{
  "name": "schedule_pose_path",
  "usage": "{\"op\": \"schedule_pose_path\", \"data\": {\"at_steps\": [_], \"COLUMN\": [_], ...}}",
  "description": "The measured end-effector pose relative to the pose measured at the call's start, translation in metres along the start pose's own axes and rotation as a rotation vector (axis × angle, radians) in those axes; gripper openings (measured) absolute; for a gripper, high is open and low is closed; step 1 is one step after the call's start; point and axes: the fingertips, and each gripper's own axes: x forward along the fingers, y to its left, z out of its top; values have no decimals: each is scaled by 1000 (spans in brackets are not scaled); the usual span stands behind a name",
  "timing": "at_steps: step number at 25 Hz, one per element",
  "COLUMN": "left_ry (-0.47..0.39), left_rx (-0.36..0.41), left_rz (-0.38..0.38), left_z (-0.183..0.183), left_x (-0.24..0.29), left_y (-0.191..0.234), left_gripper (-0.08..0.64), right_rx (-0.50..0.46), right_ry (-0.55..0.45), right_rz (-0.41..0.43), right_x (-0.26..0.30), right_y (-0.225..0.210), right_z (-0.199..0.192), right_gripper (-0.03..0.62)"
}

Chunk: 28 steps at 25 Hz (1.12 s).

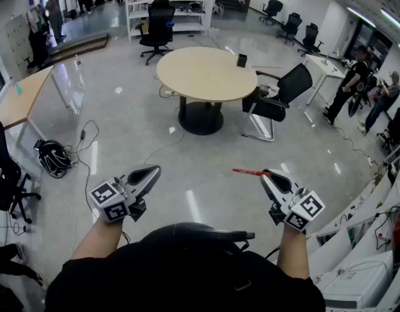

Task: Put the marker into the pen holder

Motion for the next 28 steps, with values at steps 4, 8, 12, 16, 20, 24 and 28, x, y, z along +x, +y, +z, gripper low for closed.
{"op": "schedule_pose_path", "data": {"at_steps": [4,8,12,16,20,24,28], "left_ry": [-1,2,3,10,14,22,22], "left_rx": [-4,2,4,4,7,13,23], "left_rz": [-3,-1,-4,-6,-7,-8,-6], "left_z": [0,-2,-4,-6,-7,-10,-12], "left_x": [1,0,4,8,17,26,36], "left_y": [-3,-1,-6,-8,-14,-20,-32], "left_gripper": [-6,-6,-6,-6,-6,-6,-6], "right_rx": [6,24,26,33,39,43,43], "right_ry": [-8,-19,-25,-23,-31,-38,-44], "right_rz": [2,0,2,6,6,10,15], "right_x": [-2,-2,-8,-12,-20,-29,-43], "right_y": [0,-1,-3,-5,-10,-17,-24], "right_z": [1,2,0,-3,-3,-3,-2], "right_gripper": [48,48,48,48,48,48,48]}}
